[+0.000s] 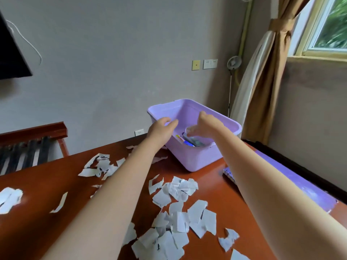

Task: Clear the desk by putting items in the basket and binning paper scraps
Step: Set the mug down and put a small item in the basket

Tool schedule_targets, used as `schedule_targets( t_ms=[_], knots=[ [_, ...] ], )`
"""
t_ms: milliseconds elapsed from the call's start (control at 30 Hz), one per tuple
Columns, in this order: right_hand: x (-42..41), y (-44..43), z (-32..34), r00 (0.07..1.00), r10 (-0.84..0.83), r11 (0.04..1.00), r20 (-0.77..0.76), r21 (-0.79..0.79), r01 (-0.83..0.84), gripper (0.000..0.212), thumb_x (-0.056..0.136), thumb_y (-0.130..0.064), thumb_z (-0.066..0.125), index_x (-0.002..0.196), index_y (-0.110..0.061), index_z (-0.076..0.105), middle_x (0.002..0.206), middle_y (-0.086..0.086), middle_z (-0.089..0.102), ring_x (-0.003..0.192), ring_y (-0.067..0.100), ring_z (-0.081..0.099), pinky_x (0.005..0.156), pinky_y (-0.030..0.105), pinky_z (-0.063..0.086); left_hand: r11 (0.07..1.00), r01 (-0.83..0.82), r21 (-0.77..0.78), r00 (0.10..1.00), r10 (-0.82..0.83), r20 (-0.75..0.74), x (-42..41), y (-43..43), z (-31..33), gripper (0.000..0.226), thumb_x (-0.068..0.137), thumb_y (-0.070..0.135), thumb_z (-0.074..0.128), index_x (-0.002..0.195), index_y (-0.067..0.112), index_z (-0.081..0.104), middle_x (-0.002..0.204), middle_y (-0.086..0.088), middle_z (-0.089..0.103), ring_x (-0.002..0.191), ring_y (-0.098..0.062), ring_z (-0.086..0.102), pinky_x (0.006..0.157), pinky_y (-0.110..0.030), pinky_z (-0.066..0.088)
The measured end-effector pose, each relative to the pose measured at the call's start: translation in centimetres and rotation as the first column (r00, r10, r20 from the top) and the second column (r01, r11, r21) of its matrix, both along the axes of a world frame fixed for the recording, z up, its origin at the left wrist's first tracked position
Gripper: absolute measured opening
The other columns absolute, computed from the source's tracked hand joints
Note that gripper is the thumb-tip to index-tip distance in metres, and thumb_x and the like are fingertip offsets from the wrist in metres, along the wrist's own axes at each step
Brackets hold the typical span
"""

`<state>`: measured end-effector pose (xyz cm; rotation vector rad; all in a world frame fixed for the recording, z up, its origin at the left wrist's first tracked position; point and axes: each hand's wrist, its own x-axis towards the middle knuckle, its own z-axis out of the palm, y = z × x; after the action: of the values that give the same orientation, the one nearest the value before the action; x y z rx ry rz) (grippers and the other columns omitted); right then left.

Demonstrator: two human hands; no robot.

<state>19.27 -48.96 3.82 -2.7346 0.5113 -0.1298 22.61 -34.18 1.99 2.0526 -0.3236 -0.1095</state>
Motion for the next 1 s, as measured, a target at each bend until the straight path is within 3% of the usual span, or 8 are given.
schedule_targets(
  t_ms=[67, 167, 300, 500, 633, 800, 867, 1000],
  knots=[
    [1.3, 0.5, -0.7, 0.996, 0.047, 0.992, -0.072, -0.110, -0.055, 0.072, 0.079, -0.045, 0.069, 0.131, -0.005, 0.039, 0.115, 0.008, 0.059, 0.103, 0.029, 0.057, 0.071, 0.032, 0.038, 0.999, 0.014, 0.044, 0.999, -0.015, 0.028, 0.7, -0.3, -1.0, 0.045, 0.094, 0.034, 0.048, 0.135, 0.016, 0.050, 0.147, -0.005, 0.039, 0.134, -0.019, 0.039, 0.107, -0.028, 0.029],
    [2.6, 1.0, -1.7, 0.987, 0.096, 0.978, -0.131, -0.173, -0.118, 0.057, 0.078, -0.042, 0.069, 0.119, -0.010, 0.045, 0.101, 0.004, 0.055, 0.087, 0.026, 0.051, 0.068, 0.030, 0.037, 0.994, 0.002, 0.105, 0.996, -0.012, 0.094, 1.3, -0.4, -1.6, 0.042, 0.096, 0.032, 0.044, 0.135, 0.018, 0.050, 0.155, -0.007, 0.026, 0.140, -0.014, 0.030, 0.108, -0.025, 0.024],
    [3.6, 1.2, -2.8, 0.972, 0.126, 0.974, -0.198, -0.161, -0.159, 0.034, 0.081, -0.035, 0.064, 0.101, -0.013, 0.047, 0.088, 0.002, 0.050, 0.081, 0.026, 0.051, 0.062, 0.028, 0.038, 0.996, 0.003, 0.087, 0.994, -0.012, 0.108, 1.7, -0.2, -1.9, 0.030, 0.097, 0.027, 0.038, 0.112, 0.016, 0.062, 0.138, -0.010, 0.044, 0.138, -0.019, 0.033, 0.094, -0.027, 0.029],
    [4.2, 1.0, -3.3, 0.947, 0.176, 0.975, -0.270, -0.086, -0.206, 0.022, 0.084, -0.035, 0.057, 0.083, -0.014, 0.053, 0.083, 0.002, 0.053, 0.077, 0.025, 0.051, 0.060, 0.027, 0.038, 0.988, -0.015, 0.154, 0.990, -0.007, 0.143, 1.3, -0.2, -1.7, 0.031, 0.098, 0.027, 0.036, 0.117, 0.020, 0.060, 0.155, -0.009, 0.025, 0.142, -0.017, 0.025, 0.103, -0.027, 0.027],
    [3.6, 0.9, -2.5, 0.979, 0.157, 0.984, -0.132, -0.069, -0.167, 0.027, 0.082, -0.038, 0.063, 0.091, -0.013, 0.061, 0.084, 0.002, 0.058, 0.079, 0.024, 0.056, 0.056, 0.026, 0.038, 0.976, -0.027, 0.215, 0.993, 0.001, 0.120, 0.3, -0.2, -0.9, 0.041, 0.098, 0.029, 0.038, 0.137, 0.017, 0.045, 0.153, -0.011, 0.029, 0.138, -0.021, 0.032, 0.105, -0.028, 0.028],
    [1.0, 1.9, 0.1, 0.992, 0.063, 0.997, 0.109, 0.027, -0.067, 0.017, 0.087, -0.023, 0.054, 0.098, -0.012, 0.060, 0.094, 0.003, 0.061, 0.084, 0.024, 0.051, 0.062, 0.028, 0.036, 0.979, -0.042, 0.199, 0.995, 0.023, 0.095, -2.9, 0.7, 2.2, 0.044, 0.098, 0.028, 0.041, 0.139, 0.012, 0.042, 0.138, -0.011, 0.047, 0.125, -0.025, 0.044, 0.100, -0.029, 0.034],
    [-0.8, 3.0, 1.3, 0.969, 0.021, 0.995, 0.245, 0.088, -0.043, 0.011, 0.086, -0.017, 0.051, 0.093, -0.012, 0.058, 0.084, 0.002, 0.059, 0.084, 0.026, 0.053, 0.059, 0.028, 0.034, 0.982, -0.059, 0.181, 0.995, 0.043, 0.091, -4.5, 1.5, 3.4, 0.044, 0.098, 0.029, 0.042, 0.138, 0.012, 0.043, 0.139, -0.009, 0.047, 0.127, -0.024, 0.043, 0.100, -0.027, 0.033],
    [-5.9, 5.6, 2.2, 0.847, -0.036, 0.988, 0.531, 0.145, -0.049, 0.019, 0.088, -0.015, 0.051, 0.106, -0.011, 0.057, 0.109, 0.003, 0.065, 0.102, 0.026, 0.057, 0.067, 0.030, 0.038, 0.980, -0.138, 0.140, 0.984, 0.120, 0.129, -8.9, 3.7, 4.2, 0.040, 0.097, 0.031, 0.043, 0.132, 0.012, 0.049, 0.134, -0.007, 0.053, 0.123, -0.024, 0.048, 0.095, -0.027, 0.037]
  ],
)
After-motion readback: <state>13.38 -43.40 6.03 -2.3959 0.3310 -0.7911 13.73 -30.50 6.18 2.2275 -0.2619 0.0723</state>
